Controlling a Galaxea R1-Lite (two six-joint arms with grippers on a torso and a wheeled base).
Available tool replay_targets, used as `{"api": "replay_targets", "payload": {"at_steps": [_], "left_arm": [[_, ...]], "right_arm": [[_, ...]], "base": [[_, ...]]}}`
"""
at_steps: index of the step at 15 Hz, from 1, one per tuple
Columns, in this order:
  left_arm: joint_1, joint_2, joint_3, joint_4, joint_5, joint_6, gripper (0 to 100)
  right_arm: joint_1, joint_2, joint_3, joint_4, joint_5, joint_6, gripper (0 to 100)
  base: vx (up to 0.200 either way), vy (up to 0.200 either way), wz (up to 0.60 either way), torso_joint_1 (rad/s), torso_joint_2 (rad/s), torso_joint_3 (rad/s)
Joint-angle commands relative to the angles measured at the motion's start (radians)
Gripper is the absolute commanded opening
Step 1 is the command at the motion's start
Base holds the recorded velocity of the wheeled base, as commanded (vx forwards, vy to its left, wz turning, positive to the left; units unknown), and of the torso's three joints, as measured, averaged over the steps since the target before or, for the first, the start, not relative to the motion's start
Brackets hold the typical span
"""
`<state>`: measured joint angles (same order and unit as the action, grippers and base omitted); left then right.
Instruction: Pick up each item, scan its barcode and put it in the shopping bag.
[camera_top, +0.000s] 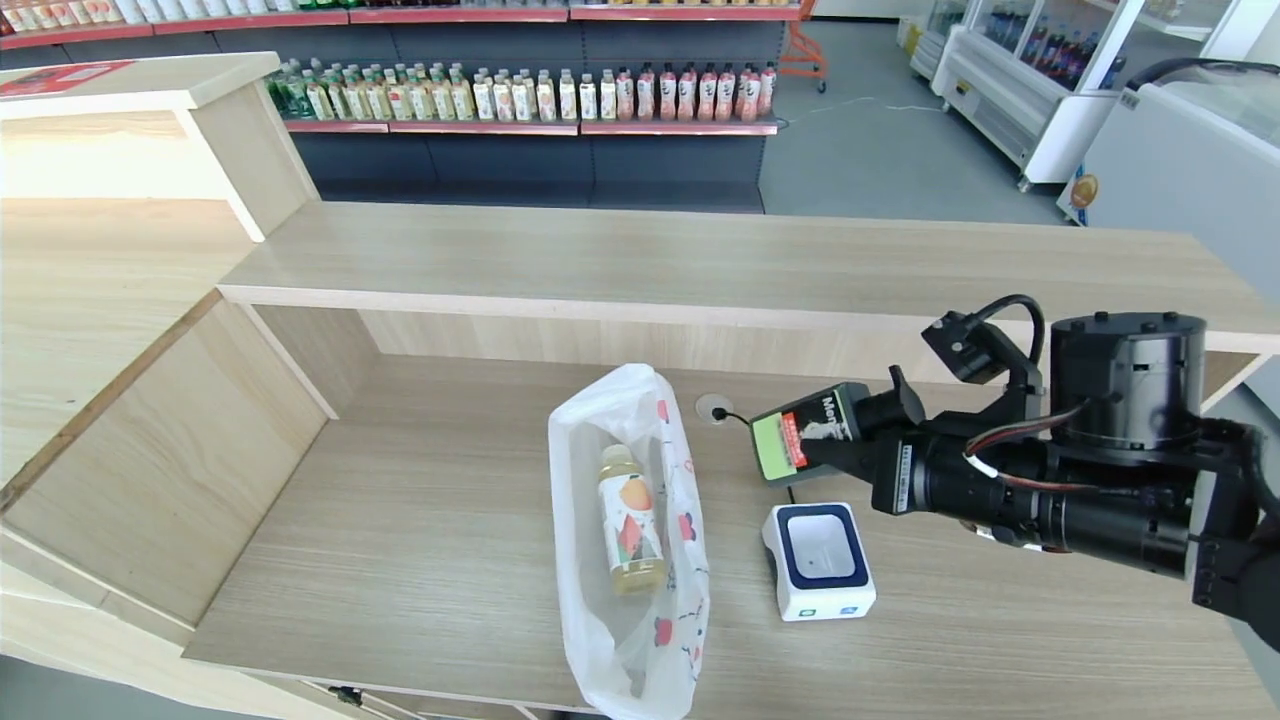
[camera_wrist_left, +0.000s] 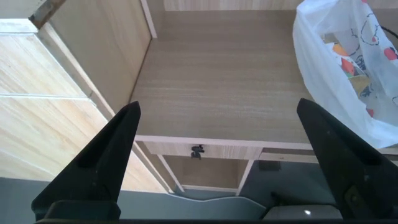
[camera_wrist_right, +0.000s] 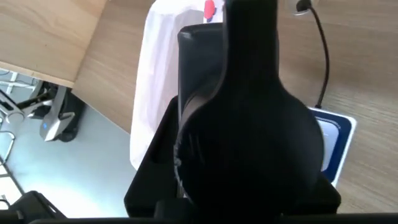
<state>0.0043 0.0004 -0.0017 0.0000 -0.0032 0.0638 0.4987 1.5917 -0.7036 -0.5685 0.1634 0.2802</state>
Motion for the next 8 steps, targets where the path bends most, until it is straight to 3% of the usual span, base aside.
{"api": "replay_targets", "payload": {"at_steps": [1, 2, 8], "left_arm": [[0.0, 0.0, 0.0, 0.0, 0.002, -0.018, 100], [0.0, 0.0, 0.0, 0.003, 0.0, -0.082, 100], [0.0, 0.0, 0.0, 0.003, 0.0, -0.076, 100]], "right_arm": [[0.026, 0.06, -0.017, -0.004, 0.019, 0.004, 0], [0.04, 0.083, -0.017, -0.004, 0.031, 0.004, 0], [0.113, 0.131, -0.008, -0.013, 0.044, 0.045, 0]], "base": [[0.0, 0.0, 0.0, 0.0, 0.0, 0.0], [0.0, 0.0, 0.0, 0.0, 0.0, 0.0], [0.0, 0.0, 0.0, 0.0, 0.0, 0.0]]}}
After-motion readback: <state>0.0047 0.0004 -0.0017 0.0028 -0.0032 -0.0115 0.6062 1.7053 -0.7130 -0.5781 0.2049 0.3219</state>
